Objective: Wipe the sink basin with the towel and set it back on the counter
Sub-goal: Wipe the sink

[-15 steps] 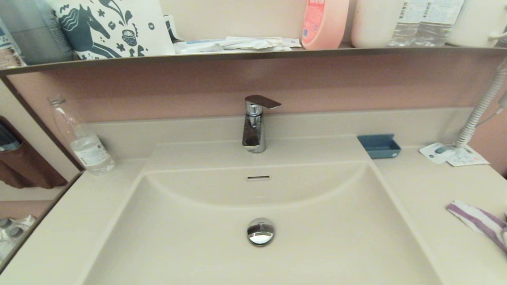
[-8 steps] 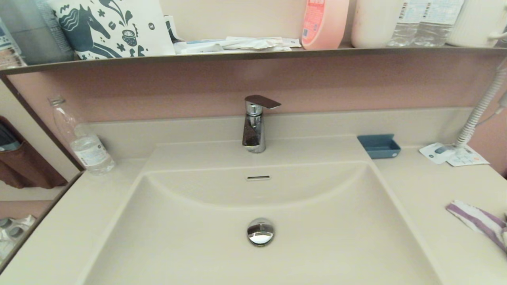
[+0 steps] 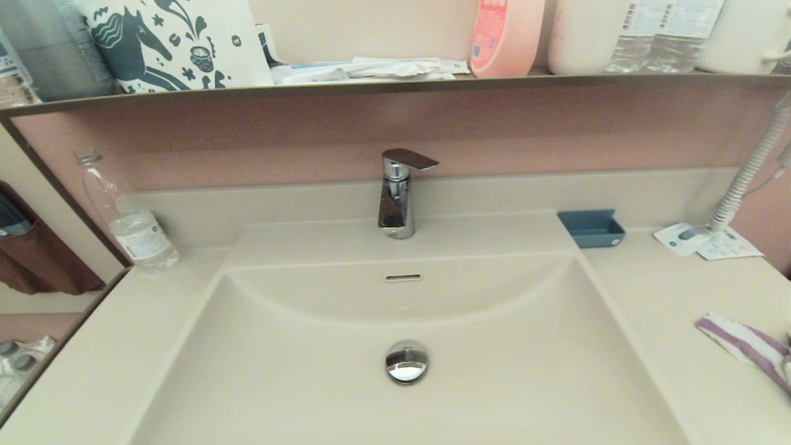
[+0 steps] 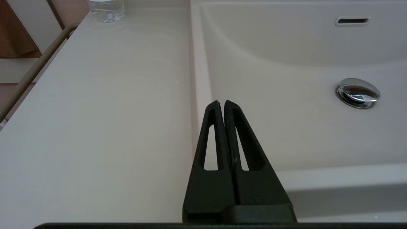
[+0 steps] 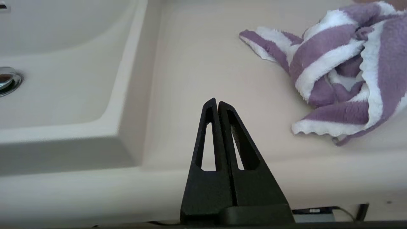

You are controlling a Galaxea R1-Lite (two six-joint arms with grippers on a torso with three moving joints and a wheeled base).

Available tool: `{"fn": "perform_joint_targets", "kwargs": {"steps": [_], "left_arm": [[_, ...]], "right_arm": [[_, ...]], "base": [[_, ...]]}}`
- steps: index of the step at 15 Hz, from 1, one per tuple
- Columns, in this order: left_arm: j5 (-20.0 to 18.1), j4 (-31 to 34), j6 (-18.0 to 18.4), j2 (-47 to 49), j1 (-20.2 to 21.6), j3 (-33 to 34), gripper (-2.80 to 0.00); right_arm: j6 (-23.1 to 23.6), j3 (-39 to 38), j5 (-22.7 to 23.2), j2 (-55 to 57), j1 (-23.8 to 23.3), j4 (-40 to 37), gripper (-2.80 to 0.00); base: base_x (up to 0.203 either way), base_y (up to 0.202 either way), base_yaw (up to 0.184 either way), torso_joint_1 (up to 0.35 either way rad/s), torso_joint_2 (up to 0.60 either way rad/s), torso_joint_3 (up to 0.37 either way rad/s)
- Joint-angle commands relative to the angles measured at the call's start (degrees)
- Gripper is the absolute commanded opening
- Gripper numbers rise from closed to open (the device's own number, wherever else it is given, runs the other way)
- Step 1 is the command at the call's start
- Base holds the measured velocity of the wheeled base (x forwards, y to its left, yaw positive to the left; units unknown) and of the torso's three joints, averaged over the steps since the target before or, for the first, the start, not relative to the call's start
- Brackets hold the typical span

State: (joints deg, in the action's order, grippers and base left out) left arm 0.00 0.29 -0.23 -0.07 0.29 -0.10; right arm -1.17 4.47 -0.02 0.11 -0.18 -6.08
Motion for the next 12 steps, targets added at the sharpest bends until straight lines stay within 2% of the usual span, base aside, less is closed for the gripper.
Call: {"fn": "perform_joint_targets", "kwargs": {"steps": [1, 3, 12], "left_arm": [[0.00, 0.05, -0.03, 0.07, -0.03, 0.01, -2.80], [0.00, 0.04, -0.03, 0.07, -0.03, 0.01, -2.80], [0.00, -0.03, -0.03, 0.07, -0.03, 0.01, -2.80]], "right_arm": [[2.22, -2.34, -0.06, -0.10, 0.01, 0.32, -2.80], [3.12, -3.67, 0.10, -0.11, 0.01, 4.12, -2.80], [2.23, -3.85, 0.11, -0.09, 0.07, 4.58, -2.80]], "base": [[0.000, 0.000, 0.000, 0.000, 0.00, 0.000], [0.000, 0.000, 0.000, 0.000, 0.00, 0.000], [0.000, 0.000, 0.000, 0.000, 0.00, 0.000]]}}
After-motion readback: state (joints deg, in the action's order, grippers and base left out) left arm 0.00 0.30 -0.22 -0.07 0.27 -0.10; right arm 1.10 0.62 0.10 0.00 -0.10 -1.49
